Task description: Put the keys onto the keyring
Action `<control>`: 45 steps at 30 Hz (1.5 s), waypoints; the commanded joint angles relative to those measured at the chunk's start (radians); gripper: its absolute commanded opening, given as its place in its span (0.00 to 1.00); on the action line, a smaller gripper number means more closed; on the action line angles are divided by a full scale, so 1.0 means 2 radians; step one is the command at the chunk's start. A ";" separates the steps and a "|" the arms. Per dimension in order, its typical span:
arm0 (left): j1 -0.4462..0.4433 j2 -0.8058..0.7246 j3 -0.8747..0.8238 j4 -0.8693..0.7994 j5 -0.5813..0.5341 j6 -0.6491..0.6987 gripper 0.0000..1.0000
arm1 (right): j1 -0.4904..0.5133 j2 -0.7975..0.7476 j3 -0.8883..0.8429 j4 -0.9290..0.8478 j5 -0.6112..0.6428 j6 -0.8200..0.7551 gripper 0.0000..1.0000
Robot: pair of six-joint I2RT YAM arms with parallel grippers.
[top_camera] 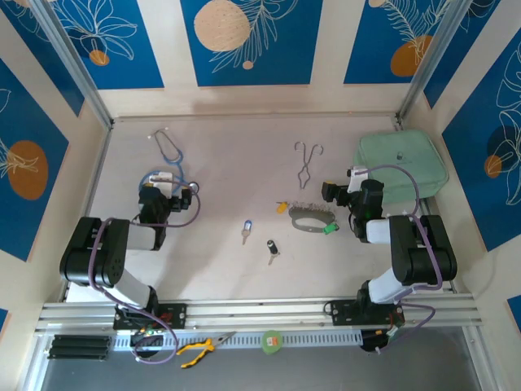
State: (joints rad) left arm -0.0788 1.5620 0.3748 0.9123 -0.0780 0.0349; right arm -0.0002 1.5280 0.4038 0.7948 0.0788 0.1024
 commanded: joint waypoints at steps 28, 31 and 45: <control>0.005 0.001 0.003 0.007 0.014 0.006 1.00 | -0.005 -0.002 0.009 0.001 -0.007 0.002 0.99; 0.006 0.000 0.001 0.009 0.015 0.005 1.00 | -0.005 -0.003 0.006 0.004 -0.006 0.001 0.99; -0.001 -0.211 0.026 -0.149 0.006 -0.042 1.00 | 0.038 -0.126 0.155 -0.409 0.058 0.123 0.93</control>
State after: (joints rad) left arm -0.0788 1.2022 0.3817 0.7235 -0.0856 0.0074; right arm 0.0494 1.2884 0.7006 0.2344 0.1532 0.2207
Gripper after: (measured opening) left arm 0.998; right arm 0.930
